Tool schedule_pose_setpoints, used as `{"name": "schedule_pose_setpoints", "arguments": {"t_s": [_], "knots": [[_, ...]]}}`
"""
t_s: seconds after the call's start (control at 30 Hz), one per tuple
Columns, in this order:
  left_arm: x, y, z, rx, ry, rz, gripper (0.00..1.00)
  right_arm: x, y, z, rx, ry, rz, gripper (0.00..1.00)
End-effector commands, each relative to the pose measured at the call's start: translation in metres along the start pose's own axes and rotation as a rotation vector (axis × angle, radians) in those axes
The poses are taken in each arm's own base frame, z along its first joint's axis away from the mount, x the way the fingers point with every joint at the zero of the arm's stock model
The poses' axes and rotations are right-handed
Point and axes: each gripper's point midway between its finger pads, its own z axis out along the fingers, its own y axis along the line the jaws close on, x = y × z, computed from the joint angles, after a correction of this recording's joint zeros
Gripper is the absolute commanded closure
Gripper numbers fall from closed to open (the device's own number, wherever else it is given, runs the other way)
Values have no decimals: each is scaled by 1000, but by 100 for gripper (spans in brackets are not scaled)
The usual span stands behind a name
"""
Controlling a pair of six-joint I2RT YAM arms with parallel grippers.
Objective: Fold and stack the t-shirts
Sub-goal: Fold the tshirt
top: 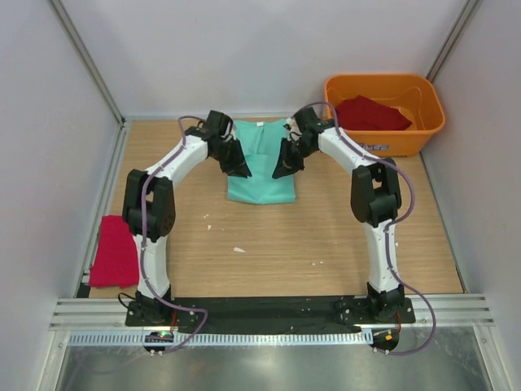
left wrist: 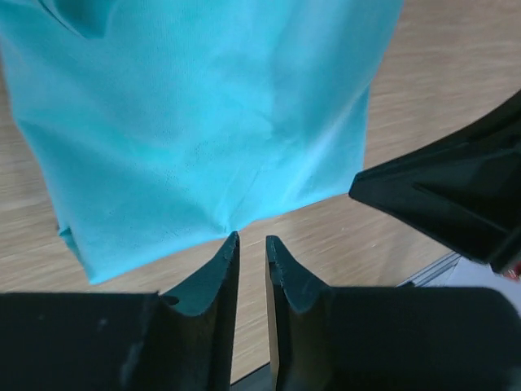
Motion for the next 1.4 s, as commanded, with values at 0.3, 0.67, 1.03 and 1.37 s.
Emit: {"name": "schedule_pose_setpoints", "arguments": {"t_s": [0.3, 0.67, 1.03, 1.37], "knots": [[41, 49, 33, -60, 140, 38, 87, 37, -6, 33, -130, 118, 29, 99], [75, 74, 26, -92, 184, 88, 87, 95, -37, 17, -98, 152, 91, 99], [75, 32, -12, 29, 170, 70, 74, 85, -12, -1, -149, 107, 96, 99], [113, 107, 22, -146, 222, 42, 82, 105, -61, 25, -89, 123, 162, 99]]}}
